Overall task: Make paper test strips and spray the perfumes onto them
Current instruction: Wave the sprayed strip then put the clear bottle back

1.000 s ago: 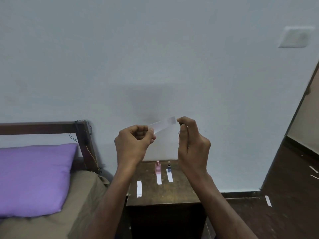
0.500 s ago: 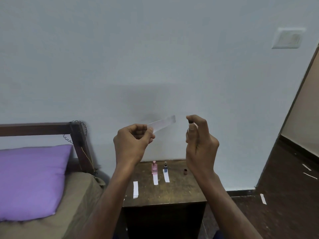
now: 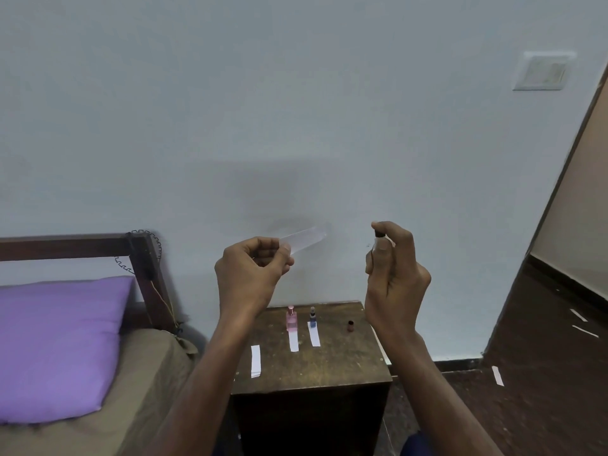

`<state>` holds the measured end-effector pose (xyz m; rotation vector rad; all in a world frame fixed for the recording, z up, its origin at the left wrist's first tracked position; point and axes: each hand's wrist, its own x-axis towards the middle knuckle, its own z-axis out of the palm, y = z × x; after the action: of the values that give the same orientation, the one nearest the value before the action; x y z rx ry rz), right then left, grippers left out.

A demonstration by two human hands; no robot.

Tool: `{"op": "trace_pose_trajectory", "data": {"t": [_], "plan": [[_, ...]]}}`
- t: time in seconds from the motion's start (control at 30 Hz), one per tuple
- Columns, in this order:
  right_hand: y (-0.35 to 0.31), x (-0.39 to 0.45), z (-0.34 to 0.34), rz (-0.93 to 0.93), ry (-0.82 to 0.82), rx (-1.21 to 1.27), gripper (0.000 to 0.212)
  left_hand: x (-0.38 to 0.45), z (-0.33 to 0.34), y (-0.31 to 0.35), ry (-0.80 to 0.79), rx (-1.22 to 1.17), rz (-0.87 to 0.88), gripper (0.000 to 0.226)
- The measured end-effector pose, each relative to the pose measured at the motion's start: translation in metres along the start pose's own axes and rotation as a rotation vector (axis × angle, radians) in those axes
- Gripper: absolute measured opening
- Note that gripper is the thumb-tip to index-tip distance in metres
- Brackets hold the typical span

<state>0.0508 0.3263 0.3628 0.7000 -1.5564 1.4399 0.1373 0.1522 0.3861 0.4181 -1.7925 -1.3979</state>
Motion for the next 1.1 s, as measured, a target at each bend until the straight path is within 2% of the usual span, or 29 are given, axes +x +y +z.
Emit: {"op": "trace_pose_trajectory", "data": {"t": [0.37,0.6,0.67,0.77,0.8,0.83,0.87,0.9,0.93,0.97,1.03,1.1], "plan": [[-0.001,-0.008,-0.003,-0.018,-0.013,-0.044,0.017,-0.003,0.000,-0.003,-0.005,0.009,-0.021,0.007],[0.005,-0.010,0.000,0.040,-0.020,0.083,0.021,-0.003,0.002,-0.003,-0.067,-0.016,-0.028,0.010],[0.006,-0.011,-0.001,0.112,-0.014,0.141,0.024,0.002,-0.004,0.003,-0.145,-0.196,-0.059,0.008],[0.008,-0.013,-0.002,0.254,0.034,0.238,0.023,0.012,-0.018,0.002,-0.300,-0.731,-0.203,0.003],[0.010,-0.015,-0.002,0.297,0.043,0.250,0.021,0.014,-0.020,-0.011,-0.312,-0.763,-0.275,0.010],[0.013,-0.017,-0.003,0.332,0.045,0.253,0.020,0.016,-0.019,-0.032,-0.298,-0.599,-0.315,0.022],[0.016,-0.019,-0.003,0.358,0.040,0.248,0.019,0.013,-0.017,-0.059,-0.304,-0.175,-0.307,0.028],[0.021,-0.023,-0.005,0.373,0.019,0.232,0.019,0.009,-0.014,-0.090,-0.331,0.297,-0.312,0.021],[0.026,-0.027,-0.007,0.381,-0.017,0.212,0.018,0.001,-0.013,-0.118,-0.354,0.614,-0.298,0.007],[0.031,-0.032,-0.009,0.386,-0.063,0.192,0.018,-0.006,-0.011,-0.134,-0.368,0.798,-0.301,0.007],[0.039,-0.036,-0.011,0.386,-0.144,0.157,0.017,-0.005,-0.004,-0.134,-0.449,0.624,-0.339,0.007],[0.041,-0.039,-0.010,0.408,-0.210,0.132,0.020,0.014,-0.004,-0.118,-0.426,0.097,-0.349,0.004]]}}
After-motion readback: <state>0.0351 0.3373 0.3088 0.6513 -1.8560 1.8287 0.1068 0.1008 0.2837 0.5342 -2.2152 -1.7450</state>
